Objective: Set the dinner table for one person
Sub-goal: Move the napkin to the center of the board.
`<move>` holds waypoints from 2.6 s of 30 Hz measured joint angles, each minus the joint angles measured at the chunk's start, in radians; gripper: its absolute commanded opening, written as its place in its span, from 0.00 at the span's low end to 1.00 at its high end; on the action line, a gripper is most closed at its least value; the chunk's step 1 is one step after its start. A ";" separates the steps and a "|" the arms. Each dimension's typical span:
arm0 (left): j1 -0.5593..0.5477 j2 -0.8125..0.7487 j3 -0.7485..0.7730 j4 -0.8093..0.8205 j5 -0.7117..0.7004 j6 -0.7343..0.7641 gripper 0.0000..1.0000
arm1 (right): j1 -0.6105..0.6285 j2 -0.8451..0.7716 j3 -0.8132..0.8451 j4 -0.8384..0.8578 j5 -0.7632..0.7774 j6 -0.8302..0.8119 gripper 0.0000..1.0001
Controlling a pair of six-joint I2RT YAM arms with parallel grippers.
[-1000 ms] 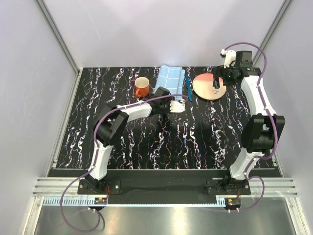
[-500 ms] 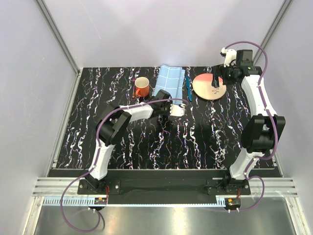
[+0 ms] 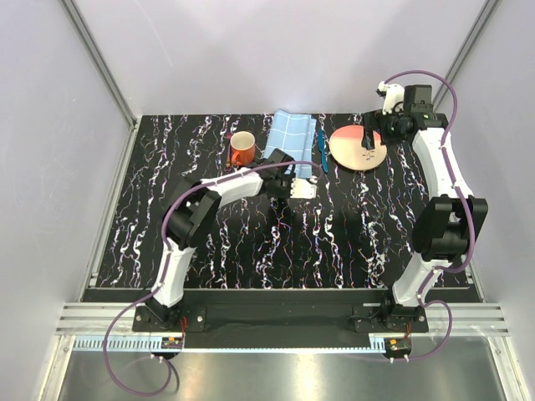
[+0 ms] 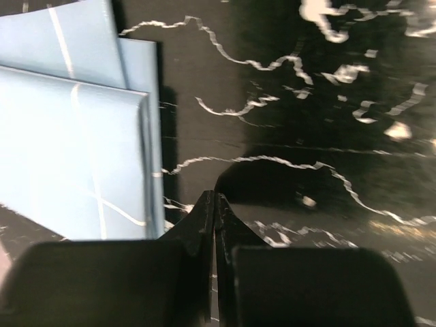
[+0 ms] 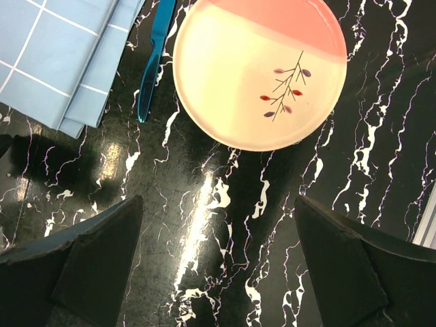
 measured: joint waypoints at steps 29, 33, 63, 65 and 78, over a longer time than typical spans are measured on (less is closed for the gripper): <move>0.016 0.057 -0.014 0.295 -0.128 0.099 0.52 | 0.000 0.000 -0.007 0.000 0.000 0.011 1.00; 0.017 0.079 0.016 0.254 -0.112 0.126 0.33 | 0.000 0.000 -0.007 0.000 0.000 0.014 1.00; 0.046 0.010 0.270 -0.512 0.145 0.050 0.00 | 0.000 0.000 0.032 -0.022 -0.026 0.016 1.00; 0.046 0.010 0.331 -0.565 0.177 0.019 0.00 | 0.000 0.000 0.033 -0.022 -0.027 0.016 1.00; -0.005 -0.001 0.541 -0.802 0.362 -0.112 0.00 | 0.000 -0.027 0.018 -0.047 -0.052 -0.002 1.00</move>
